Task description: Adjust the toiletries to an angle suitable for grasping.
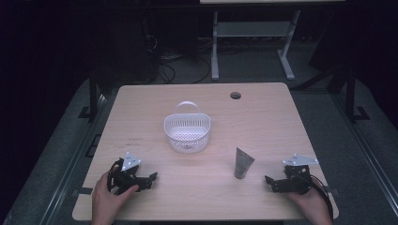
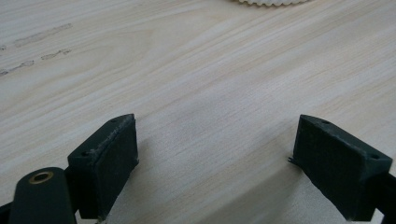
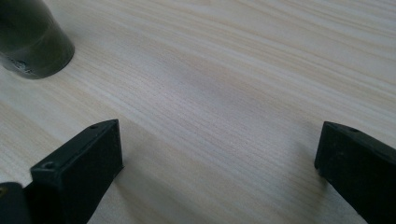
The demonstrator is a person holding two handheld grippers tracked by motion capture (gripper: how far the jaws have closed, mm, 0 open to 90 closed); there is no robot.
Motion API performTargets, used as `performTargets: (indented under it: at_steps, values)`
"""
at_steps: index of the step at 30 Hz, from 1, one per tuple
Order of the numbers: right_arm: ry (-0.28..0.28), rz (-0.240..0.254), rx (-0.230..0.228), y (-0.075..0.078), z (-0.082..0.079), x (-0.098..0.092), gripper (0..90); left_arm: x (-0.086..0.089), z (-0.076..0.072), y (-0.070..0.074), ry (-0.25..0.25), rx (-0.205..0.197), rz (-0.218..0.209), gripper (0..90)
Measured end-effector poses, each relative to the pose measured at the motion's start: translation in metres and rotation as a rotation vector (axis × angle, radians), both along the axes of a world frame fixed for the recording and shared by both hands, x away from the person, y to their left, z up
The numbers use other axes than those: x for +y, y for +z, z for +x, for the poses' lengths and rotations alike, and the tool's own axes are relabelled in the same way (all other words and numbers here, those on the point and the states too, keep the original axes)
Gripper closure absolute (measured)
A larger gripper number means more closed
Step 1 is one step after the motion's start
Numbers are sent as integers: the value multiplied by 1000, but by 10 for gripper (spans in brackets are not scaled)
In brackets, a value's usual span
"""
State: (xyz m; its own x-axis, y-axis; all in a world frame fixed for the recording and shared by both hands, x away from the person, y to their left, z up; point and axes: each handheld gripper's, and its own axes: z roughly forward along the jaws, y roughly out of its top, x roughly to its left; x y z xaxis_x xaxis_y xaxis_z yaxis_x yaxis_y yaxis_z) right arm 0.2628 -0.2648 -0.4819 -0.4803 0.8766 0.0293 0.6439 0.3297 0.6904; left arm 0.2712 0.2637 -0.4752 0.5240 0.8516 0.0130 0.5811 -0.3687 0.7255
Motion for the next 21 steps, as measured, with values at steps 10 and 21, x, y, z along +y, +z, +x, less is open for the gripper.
performTargets:
  at_steps: [10, 21]
  values:
    - [29, 27, 25, 10, -2, -6, 261, 0, 0, 0, 0, 0, -1, 128]
    - [101, 104, -24, 36, -11, -6, 627, 0, 0, 0, -3, 1, -2, 128]
